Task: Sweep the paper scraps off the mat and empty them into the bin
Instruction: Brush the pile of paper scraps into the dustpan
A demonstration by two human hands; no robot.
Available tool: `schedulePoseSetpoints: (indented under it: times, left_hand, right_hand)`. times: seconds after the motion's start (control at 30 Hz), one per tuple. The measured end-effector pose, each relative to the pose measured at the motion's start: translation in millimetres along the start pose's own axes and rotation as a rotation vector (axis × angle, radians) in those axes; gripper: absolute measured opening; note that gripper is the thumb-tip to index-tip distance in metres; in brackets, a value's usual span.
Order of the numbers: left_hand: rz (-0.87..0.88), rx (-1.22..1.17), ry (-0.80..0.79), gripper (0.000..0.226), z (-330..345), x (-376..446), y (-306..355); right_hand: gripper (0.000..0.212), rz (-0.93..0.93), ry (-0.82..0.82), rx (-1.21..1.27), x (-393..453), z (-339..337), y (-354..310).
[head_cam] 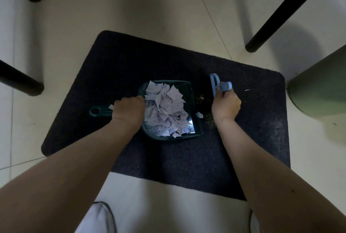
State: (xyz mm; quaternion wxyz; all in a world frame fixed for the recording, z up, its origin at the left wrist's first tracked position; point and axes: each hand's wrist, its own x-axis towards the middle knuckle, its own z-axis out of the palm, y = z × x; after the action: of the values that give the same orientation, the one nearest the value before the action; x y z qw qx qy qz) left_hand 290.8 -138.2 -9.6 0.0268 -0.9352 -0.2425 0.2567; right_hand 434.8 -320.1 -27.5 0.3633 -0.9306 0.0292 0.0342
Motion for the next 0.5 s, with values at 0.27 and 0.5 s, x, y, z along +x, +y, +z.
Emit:
schedulePoseSetpoints:
  times: [0.27,0.5]
  left_hand:
    - [-0.004,0.007,-0.015,0.030,0,4,-6]
    - [-0.013,0.010,-0.016,0.028,5,-2,-17]
  right_hand:
    - [0.027,-0.018,-0.258,0.056,-7,2,1]
    - [0.029,0.031,-0.023,0.093,-1,-11,-3]
